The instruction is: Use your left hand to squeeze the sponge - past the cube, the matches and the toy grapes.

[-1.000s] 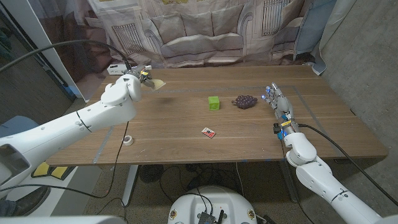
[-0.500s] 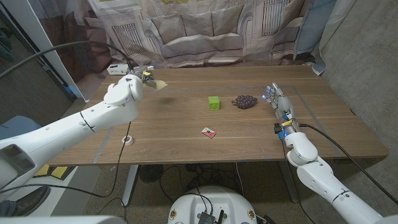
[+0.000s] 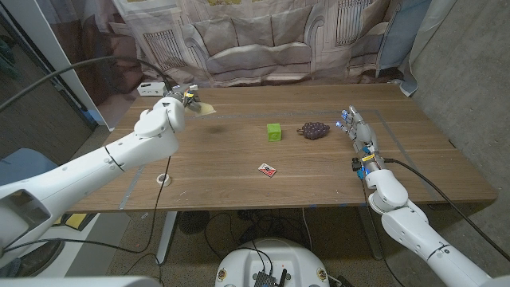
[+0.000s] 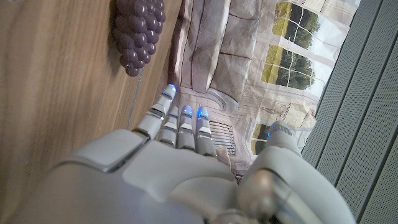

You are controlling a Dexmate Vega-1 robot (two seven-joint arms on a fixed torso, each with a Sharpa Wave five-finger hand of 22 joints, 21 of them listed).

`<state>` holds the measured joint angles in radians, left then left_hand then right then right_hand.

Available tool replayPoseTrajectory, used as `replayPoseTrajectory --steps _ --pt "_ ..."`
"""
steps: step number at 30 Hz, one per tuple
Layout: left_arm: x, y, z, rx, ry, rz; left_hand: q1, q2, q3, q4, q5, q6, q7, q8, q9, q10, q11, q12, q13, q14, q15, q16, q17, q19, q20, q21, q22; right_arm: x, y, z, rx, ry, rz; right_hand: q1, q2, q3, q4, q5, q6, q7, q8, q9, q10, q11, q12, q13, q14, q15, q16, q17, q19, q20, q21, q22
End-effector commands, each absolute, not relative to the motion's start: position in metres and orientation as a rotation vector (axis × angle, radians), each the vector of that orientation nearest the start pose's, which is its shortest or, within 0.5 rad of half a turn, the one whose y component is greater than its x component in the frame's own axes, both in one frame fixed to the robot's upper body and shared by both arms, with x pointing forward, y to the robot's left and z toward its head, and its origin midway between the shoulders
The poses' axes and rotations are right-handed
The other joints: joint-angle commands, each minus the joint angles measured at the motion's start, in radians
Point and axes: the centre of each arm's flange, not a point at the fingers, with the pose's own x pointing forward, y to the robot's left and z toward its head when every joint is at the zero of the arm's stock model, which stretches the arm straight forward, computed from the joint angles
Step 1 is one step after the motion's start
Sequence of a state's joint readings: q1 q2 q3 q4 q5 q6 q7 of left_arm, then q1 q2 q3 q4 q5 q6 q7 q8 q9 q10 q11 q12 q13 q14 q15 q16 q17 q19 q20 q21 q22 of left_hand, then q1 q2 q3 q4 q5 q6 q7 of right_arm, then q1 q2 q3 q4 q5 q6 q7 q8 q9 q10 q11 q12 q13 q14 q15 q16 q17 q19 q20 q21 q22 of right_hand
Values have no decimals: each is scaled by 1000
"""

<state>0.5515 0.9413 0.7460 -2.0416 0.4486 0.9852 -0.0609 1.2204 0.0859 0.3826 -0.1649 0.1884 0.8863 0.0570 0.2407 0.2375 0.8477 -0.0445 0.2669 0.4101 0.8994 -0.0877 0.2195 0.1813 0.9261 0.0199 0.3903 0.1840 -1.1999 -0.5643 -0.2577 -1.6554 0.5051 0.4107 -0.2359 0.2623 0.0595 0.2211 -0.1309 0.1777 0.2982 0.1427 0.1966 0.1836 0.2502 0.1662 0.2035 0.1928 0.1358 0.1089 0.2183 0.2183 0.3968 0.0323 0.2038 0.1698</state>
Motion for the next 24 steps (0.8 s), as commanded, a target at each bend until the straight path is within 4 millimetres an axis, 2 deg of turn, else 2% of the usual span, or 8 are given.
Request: replayPoseTrajectory --steps 1,4,8,10,11,16,18,24 --pt "564 283 107 1301 -313 436 38 10 16 -11 8 19 -5 11 12 23 -1 16 16 24 -5 6 4 34 -2 16 4 556 -295 -78 47 -719 42 7 2 -2 -4 -1 7 5 0 3 8 2 0 2 12 -1 3 4 9 -3 -1 4" --pt "563 284 107 1277 -335 435 60 10 29 -11 8 37 -11 17 18 42 -8 26 34 80 -29 12 0 87 -33 41 3 555 -295 -79 49 -722 47 7 3 -2 -4 -1 7 5 0 3 8 3 0 2 13 1 3 4 11 -3 0 4" --pt "563 284 106 1260 -351 437 116 18 51 -21 12 91 -16 36 22 78 6 37 43 118 -56 20 8 103 -41 52 2 555 -294 -79 48 -728 53 10 5 -1 -4 0 9 9 0 3 11 5 0 2 15 0 3 4 22 -10 3 3" --pt "564 285 106 1256 -349 431 141 19 55 -22 12 117 -22 47 29 99 1 45 48 140 -66 30 14 119 -51 61 2 555 -294 -79 51 -730 54 12 7 1 -5 0 9 10 0 3 11 4 1 2 17 -1 4 3 25 -12 4 3" --pt "565 285 105 1257 -349 431 151 21 56 -22 13 125 -17 51 32 110 0 49 52 149 -70 34 17 124 -54 65 2 554 -293 -79 51 -730 55 13 8 1 -6 1 9 10 0 3 11 5 0 2 17 -1 4 3 27 -12 4 3" --pt "567 283 105 1263 -345 417 183 12 55 -19 14 179 -8 68 31 140 -4 63 72 195 -66 48 21 163 -71 89 2 552 -293 -80 53 -730 51 19 10 4 -8 1 9 12 0 3 11 6 0 2 19 -1 3 2 29 -14 4 3" --pt "567 283 106 1266 -343 412 191 14 58 -17 14 177 -3 65 30 135 6 62 78 197 -60 46 19 161 -71 91 2 552 -293 -80 53 -730 48 21 11 5 -9 1 9 12 0 3 11 6 0 2 19 -1 3 2 28 -13 3 3" --pt "567 281 108 1275 -337 396 214 12 56 -15 12 187 1 65 26 143 -1 70 101 237 -64 61 26 186 -79 109 3 550 -293 -81 51 -729 46 23 11 5 -10 1 10 13 0 3 12 7 0 2 19 0 3 2 29 -14 3 2"
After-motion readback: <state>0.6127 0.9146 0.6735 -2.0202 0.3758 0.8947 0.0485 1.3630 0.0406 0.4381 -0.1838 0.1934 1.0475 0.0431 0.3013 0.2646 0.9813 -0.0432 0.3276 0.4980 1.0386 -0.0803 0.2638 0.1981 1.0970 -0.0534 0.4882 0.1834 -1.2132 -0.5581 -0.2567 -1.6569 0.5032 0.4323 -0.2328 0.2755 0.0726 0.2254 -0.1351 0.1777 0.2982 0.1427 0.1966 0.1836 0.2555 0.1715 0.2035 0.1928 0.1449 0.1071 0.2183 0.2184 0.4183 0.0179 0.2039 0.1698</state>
